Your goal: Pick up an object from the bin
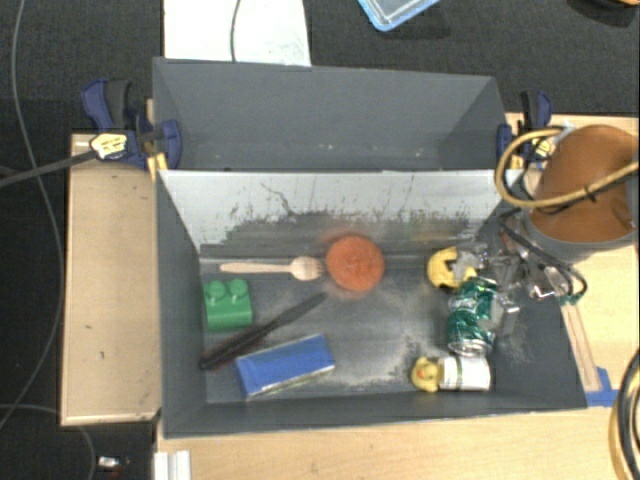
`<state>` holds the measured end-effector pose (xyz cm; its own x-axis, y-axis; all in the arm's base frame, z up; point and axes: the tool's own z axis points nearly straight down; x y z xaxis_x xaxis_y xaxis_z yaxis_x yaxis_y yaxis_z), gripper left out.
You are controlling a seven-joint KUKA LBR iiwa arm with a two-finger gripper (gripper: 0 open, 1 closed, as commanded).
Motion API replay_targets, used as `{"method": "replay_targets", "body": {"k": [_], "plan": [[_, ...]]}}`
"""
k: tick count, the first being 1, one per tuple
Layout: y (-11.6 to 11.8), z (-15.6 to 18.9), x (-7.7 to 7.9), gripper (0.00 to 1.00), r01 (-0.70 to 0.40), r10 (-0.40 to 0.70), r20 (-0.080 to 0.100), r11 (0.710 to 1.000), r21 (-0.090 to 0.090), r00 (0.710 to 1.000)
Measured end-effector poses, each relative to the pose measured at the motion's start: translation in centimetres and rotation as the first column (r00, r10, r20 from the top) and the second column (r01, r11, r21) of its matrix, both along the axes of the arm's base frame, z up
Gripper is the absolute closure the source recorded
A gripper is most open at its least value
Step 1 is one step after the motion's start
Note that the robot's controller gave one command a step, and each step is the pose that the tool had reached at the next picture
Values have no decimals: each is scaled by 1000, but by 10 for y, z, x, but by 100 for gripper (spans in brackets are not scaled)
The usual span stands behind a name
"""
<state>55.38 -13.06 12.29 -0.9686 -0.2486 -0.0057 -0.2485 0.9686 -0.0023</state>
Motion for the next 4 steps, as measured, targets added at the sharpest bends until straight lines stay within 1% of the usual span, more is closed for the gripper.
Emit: {"method": "replay_targets", "body": {"k": [1, 2, 3, 4], "plan": [[5, -26, -7, 0, -168, 168, 3, 986, -2, 986], [0, -40, -14, 0, -11, 11, 4, 1000, 0, 1000], [-16, -48, -27, 100, 26, -26, 8, 1000, 6, 1000], [-16, -48, -27, 100, 24, -24, 8, 1000, 6, 1000]]}}
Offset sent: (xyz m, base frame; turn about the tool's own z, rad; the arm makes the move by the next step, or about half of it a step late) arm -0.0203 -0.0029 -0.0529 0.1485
